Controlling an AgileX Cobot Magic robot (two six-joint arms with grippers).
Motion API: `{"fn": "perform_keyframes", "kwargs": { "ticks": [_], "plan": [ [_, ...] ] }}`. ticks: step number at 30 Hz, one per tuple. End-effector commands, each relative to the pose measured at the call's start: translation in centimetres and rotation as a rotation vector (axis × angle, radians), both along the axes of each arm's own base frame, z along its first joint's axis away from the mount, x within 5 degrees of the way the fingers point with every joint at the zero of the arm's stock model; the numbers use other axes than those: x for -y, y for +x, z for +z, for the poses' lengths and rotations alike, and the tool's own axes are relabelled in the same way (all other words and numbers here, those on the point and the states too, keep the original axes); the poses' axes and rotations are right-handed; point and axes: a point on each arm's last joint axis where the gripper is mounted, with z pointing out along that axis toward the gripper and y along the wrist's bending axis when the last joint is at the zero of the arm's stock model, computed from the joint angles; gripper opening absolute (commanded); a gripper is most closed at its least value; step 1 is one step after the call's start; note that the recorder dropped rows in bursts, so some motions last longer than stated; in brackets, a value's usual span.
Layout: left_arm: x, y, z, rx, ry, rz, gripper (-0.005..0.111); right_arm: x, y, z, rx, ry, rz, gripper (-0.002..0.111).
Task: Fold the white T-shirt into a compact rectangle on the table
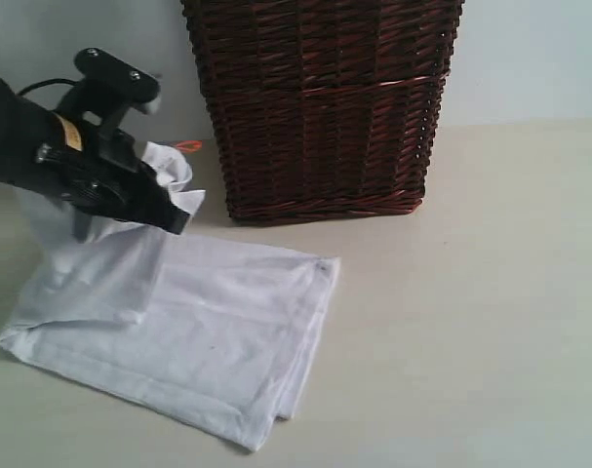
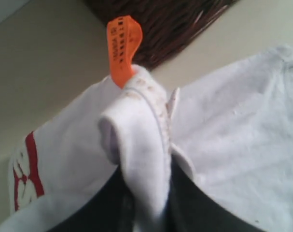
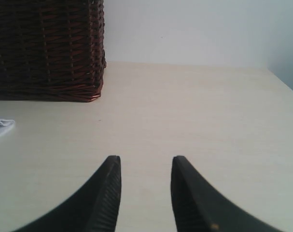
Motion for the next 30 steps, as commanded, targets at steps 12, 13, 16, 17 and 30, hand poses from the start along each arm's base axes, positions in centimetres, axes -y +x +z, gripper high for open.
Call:
{"fn": "perform_keyframes", "kwargs": {
  "ticks": [12,13,16,17,30],
  "plan": [
    [7.3,-2.5,-2.1,-0.035,-0.207,-0.033,0.066,0.0,0.0,0.0,0.01,-0.004,-0.003,0.036],
    [7.3,-2.6,-1.8,-0.033,-0.218,-0.027,0.075,0.0,0.0,0.0,0.01,-0.004,-0.003,0.036],
    [6.9,-2.9,-0.3,0.006,-0.21,-0.057,0.092,0.0,0.0,0.0,0.01,-0.004,-0.003,0.036],
    [6.3,-2.9,0.6,0.032,-0.194,-0.071,0.094,0.0,0.0,0.0,0.01,-0.004,-0.003,0.036],
    [0.5,-0.1,1.0,0.13,0.029,-0.115,0.09,0.0,0.0,0.0,0.01,-0.004,-0.003,0.036]
  ]
}}
